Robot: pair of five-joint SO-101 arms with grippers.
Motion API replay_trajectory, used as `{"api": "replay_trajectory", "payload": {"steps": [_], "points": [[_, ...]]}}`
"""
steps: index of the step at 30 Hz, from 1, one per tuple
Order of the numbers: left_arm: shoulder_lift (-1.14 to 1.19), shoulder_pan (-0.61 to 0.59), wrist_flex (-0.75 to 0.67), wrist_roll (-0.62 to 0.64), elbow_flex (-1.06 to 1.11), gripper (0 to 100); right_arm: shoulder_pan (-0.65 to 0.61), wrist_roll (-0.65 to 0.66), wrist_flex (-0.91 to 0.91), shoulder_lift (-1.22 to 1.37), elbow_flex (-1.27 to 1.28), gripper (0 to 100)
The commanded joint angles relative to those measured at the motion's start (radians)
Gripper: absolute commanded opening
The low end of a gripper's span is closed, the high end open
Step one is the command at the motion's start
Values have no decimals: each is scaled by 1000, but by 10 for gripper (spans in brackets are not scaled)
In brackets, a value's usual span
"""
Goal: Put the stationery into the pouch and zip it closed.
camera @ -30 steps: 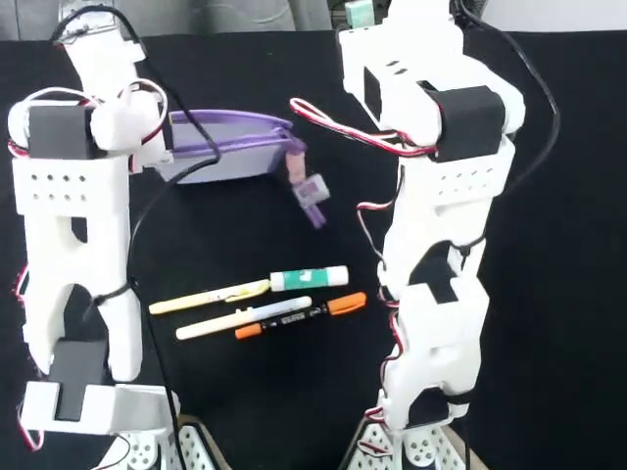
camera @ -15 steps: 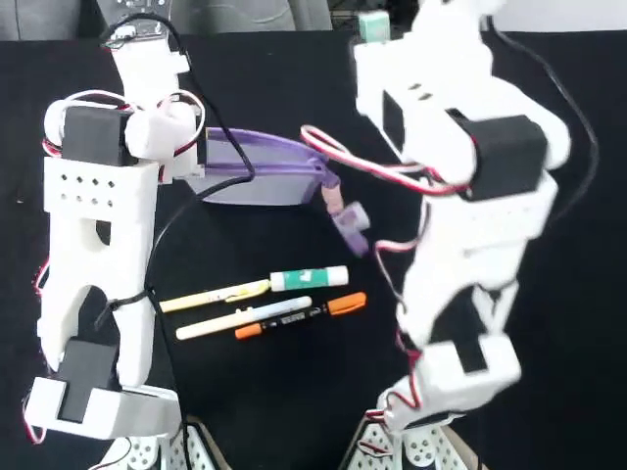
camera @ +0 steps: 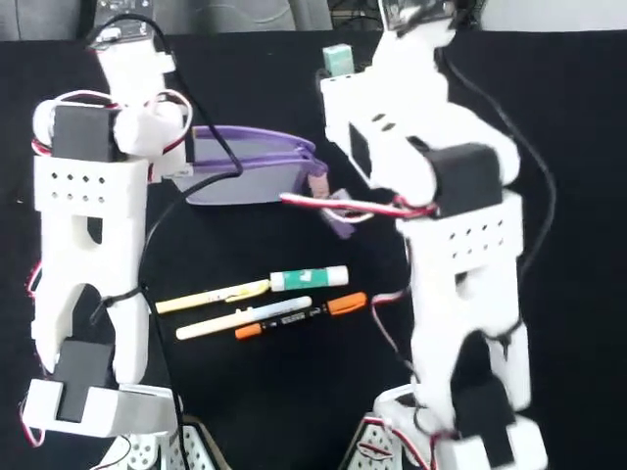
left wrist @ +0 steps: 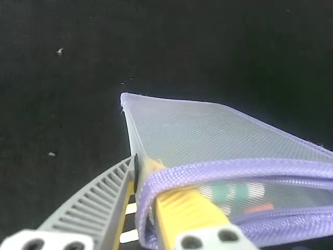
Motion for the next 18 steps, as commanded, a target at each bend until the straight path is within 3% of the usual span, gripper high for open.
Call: {"api": "replay_trajectory", "payload": {"steps": [1, 14, 18], "points": [[-5, -18, 0, 11, -12, 27, -23, 0, -230, -137, 200, 14], [-3, -22, -3, 11, -12, 27, -184, -8, -592, -249, 521, 12], [-3, -24, -72, 11, 50, 27, -218, -8, -678, -308, 610, 12]]}}
